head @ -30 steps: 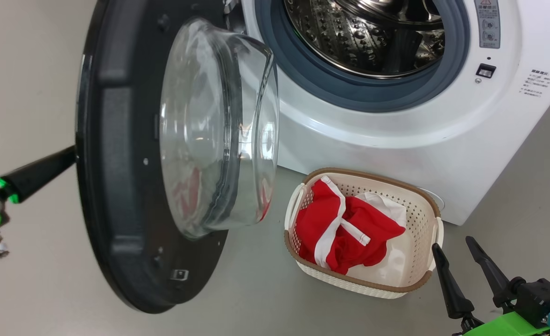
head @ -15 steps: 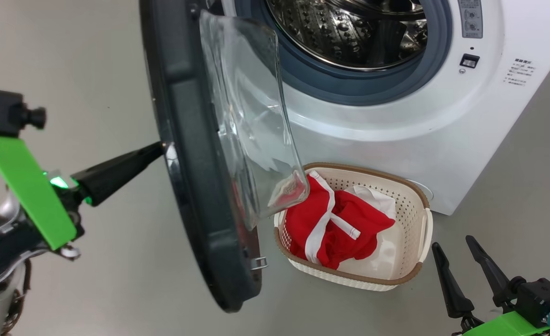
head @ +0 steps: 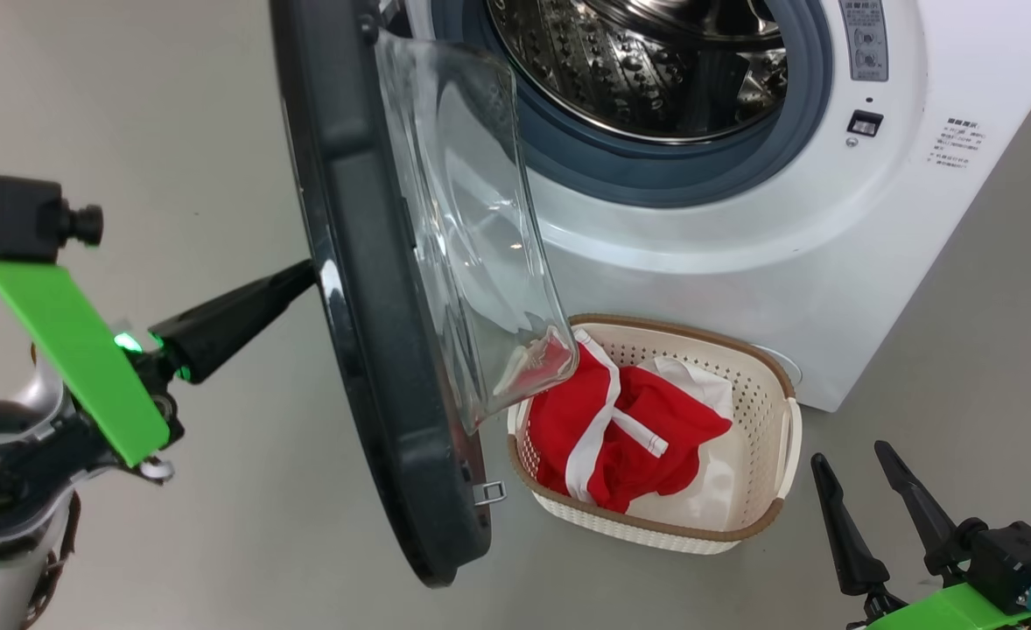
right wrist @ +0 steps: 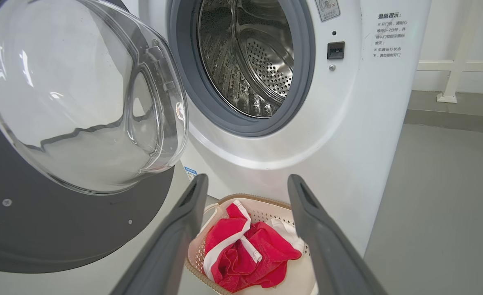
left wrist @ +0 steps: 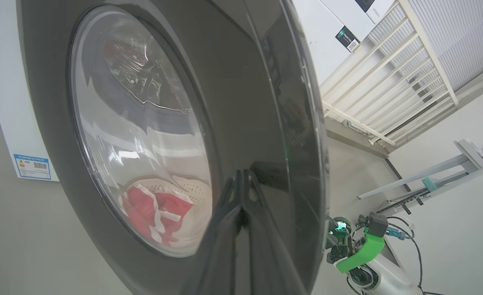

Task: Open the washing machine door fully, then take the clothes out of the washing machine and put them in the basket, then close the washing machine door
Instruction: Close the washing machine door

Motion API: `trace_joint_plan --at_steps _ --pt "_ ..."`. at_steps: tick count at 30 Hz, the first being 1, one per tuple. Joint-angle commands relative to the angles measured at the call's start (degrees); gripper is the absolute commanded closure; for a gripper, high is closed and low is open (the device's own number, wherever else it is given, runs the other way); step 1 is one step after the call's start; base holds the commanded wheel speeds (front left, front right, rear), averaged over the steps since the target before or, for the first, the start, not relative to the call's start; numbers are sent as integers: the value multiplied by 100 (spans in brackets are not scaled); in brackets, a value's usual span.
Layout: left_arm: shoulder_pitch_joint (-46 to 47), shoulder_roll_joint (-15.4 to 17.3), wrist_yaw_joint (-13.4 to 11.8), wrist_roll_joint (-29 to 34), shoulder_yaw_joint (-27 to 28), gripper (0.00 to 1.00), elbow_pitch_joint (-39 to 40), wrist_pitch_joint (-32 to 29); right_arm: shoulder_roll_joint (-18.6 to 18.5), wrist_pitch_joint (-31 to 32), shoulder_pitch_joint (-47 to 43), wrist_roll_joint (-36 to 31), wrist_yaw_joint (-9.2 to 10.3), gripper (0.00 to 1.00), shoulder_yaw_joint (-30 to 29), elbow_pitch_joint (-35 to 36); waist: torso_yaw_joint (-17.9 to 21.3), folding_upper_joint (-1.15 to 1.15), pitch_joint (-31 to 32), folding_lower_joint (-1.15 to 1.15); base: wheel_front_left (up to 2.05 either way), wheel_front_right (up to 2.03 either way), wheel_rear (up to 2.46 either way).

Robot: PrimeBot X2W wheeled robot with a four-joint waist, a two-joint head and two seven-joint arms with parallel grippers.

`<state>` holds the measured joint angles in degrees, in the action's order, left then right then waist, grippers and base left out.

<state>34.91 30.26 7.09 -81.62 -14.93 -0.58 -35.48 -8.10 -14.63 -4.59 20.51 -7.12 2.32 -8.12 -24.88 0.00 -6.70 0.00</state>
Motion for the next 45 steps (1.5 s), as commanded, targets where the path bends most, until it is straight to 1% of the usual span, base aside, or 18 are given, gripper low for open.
trace_joint_plan --at_steps 1,5,8,15,17,18,19,21,23,24,25,26,28,29,30,31,36,45 --pt "-10 351 39 22 241 100 57 123 -36 -37 3 -56 -36 0 82 148 -28 0 53 0 0 0 0" --pt "-284 408 39 -33 257 99 -35 447 -16 -37 -28 -49 -36 0 77 144 -73 0 141 0 0 0 0" --pt "-522 404 40 -90 290 91 -105 719 -1 -37 -63 -42 -36 0 72 145 -117 0 193 0 0 0 0" --pt "-1166 328 40 -124 299 81 -343 1393 31 -37 -135 -37 -36 0 89 135 -177 0 335 0 0 0 0" --pt "-1368 330 40 -81 252 75 -425 1564 36 -37 -156 -32 -36 0 95 131 -181 0 374 0 0 0 0" --pt "-1368 330 40 -81 252 75 -425 1564 36 -37 -156 -32 -36 0 95 131 -181 0 374 0 0 0 0" --pt "-1461 321 40 -76 233 71 -463 1653 38 -37 -167 -29 -36 0 96 132 -185 0 387 0 0 0 0" --pt "-1611 319 40 -44 196 56 -551 1826 40 -37 -194 -30 -36 0 91 136 -200 0 414 0 0 0 0" --pt "-1747 277 40 -67 156 55 -626 1991 45 -37 -222 -33 -36 0 91 136 -214 0 435 0 0 0 0" --pt "-1813 263 40 -75 133 53 -658 2068 47 -37 -234 -34 -36 0 91 138 -220 0 442 0 0 0 0" --pt "-1878 261 40 -65 111 45 -704 2151 49 -37 -245 -35 -36 0 95 137 -221 0 450 0 0 0 0" --pt "-1941 252 40 -71 90 42 -748 2227 49 -37 -252 -37 -36 0 100 135 -220 0 453 0 0 0 0" --pt "-2063 208 40 -127 71 41 -822 2390 45 -37 -260 -37 -36 0 105 134 -219 0 457 0 0 0 0" --pt "-2124 197 40 -130 58 25 -867 2478 42 -37 -263 -34 -36 0 106 134 -217 0 461 0 0 0 0" --pt "-2187 179 40 -148 48 2 -903 2562 42 -37 -266 -33 -36 0 104 134 -216 0 466 0 0 0 0" --pt "-2253 154 40 -187 47 0 -929 2644 44 -37 -269 -32 -36 0 103 134 -213 0 473 0 0 0 0" --pt "-2589 57 40 -277 41 0 -1067 3085 66 -37 -286 -25 -36 0 100 134 -182 0 490 0 0 0 0" --pt "-2954 -218 40 -237 -127 0 -1282 3867 96 -37 -309 -20 -36 0 98 129 -140 0 487 0 0 0 0"
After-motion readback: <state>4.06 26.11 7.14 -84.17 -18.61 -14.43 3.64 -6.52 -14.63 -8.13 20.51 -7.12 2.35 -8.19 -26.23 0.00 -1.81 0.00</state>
